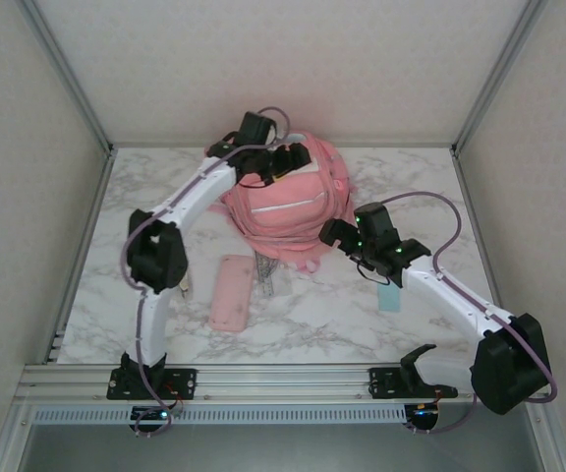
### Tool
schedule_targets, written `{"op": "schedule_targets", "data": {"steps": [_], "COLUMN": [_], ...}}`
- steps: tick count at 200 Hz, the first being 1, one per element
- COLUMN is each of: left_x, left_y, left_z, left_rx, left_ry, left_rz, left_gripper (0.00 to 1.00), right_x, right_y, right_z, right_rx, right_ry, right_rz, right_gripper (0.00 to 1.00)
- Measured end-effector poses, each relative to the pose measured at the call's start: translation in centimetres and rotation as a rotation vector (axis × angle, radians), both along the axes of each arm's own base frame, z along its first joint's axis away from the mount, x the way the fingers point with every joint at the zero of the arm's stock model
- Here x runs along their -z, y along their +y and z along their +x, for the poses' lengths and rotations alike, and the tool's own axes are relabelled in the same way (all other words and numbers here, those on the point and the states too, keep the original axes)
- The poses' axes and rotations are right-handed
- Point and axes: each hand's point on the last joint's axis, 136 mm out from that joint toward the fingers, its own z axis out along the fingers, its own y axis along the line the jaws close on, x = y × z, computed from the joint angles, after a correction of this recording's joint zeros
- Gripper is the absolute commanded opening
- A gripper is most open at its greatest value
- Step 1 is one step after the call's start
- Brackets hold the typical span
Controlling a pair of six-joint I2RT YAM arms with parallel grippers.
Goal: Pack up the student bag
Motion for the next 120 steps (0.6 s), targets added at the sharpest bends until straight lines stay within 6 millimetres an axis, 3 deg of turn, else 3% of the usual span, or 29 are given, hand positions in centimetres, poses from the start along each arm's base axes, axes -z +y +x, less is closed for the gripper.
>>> {"op": "schedule_targets", "data": {"steps": [33,50,69,90,120], "left_x": [-0.5,1.2,4.8,8.4,10.9], "left_y": [8.6,13.2,17.0,18.7,18.9], "left_z": [-0.2,0.5,0.7,-0.1,0.9], "left_rx": [-0.145,-0.238,-0.312,-0.341,-0.342], "left_ry": [-0.046,-0.040,0.004,0.060,0.055], "left_rz": [0.015,0.031,0.058,0.089,0.088], "left_gripper": [0.82,0.82,0.82,0.81,0.79], "right_x": [1.8,2.7,3.6,4.6,6.0], "right_y": [1.8,3.2,4.8,5.9,6.5], "right_z": [-0.4,-0.4,-0.3,0.0,0.8], "right_rx": [-0.048,-0.066,-0.082,-0.078,-0.035], "right_ry": [0.048,0.070,0.082,0.096,0.111], "right_rz": [0.055,0.078,0.098,0.115,0.132], "right_gripper": [0.95,0.95,0.94,0.94,0.89]}}
